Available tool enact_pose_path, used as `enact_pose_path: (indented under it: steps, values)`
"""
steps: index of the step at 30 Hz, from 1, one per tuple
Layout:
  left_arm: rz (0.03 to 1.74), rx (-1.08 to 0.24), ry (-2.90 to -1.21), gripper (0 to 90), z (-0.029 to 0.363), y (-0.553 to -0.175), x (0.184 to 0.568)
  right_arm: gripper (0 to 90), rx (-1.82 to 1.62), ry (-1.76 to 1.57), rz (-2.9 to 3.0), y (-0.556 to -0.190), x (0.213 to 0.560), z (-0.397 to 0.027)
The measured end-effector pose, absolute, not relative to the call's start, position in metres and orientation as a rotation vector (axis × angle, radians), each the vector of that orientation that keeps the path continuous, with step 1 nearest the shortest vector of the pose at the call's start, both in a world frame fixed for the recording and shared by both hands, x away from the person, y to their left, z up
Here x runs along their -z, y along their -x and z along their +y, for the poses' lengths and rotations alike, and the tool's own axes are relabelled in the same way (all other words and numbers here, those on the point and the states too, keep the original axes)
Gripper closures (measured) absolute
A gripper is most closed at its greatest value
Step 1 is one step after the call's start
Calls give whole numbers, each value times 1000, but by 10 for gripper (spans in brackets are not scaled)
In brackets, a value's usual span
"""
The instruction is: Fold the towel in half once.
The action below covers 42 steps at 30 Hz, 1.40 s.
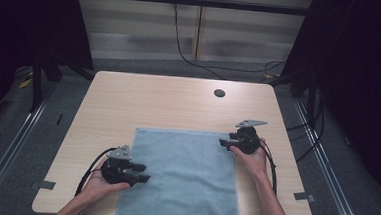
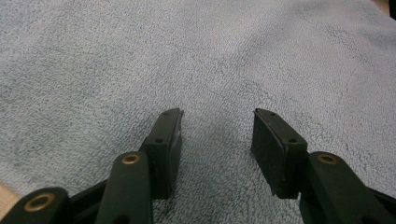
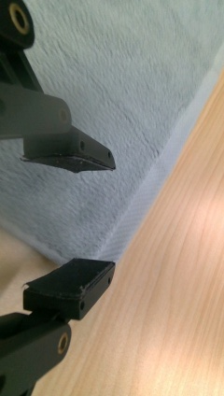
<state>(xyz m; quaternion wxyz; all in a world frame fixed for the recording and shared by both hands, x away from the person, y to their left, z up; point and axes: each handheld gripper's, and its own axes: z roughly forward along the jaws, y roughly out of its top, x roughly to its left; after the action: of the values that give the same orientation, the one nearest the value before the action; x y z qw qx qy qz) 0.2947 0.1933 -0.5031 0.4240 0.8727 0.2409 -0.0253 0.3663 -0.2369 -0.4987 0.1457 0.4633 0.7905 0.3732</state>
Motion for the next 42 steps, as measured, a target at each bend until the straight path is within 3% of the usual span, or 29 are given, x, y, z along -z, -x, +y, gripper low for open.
enact_pose_path:
  steps: [5, 10, 14, 20, 24, 27, 42]
  values:
    - [600, 66, -2193, 537, 193, -295, 502, 426, -1025, -1325, 2240, -368, 508, -234]
    - [596, 93, -2193, 548, 193, -289, 502, 731, -1013, -1271, 2260, -359, 507, -231]
    - [596, 84, -2168, 523, 193, -293, 494, 829, -1053, -1277, 2286, -351, 507, -228]
    - [692, -22, -2081, 499, 198, -335, 482, 843, -1043, -1224, 2355, -334, 504, -218]
    - [802, -2, -2061, 453, 206, -366, 494, 843, -1066, -1225, 2354, -329, 505, -218]
    - [859, -74, -2046, 442, 210, -380, 502, 843, -1094, -1237, 2347, -329, 506, -220]
    - [905, -204, -2094, 379, 205, -399, 508, 839, -1104, -1239, 2351, -330, 506, -221]
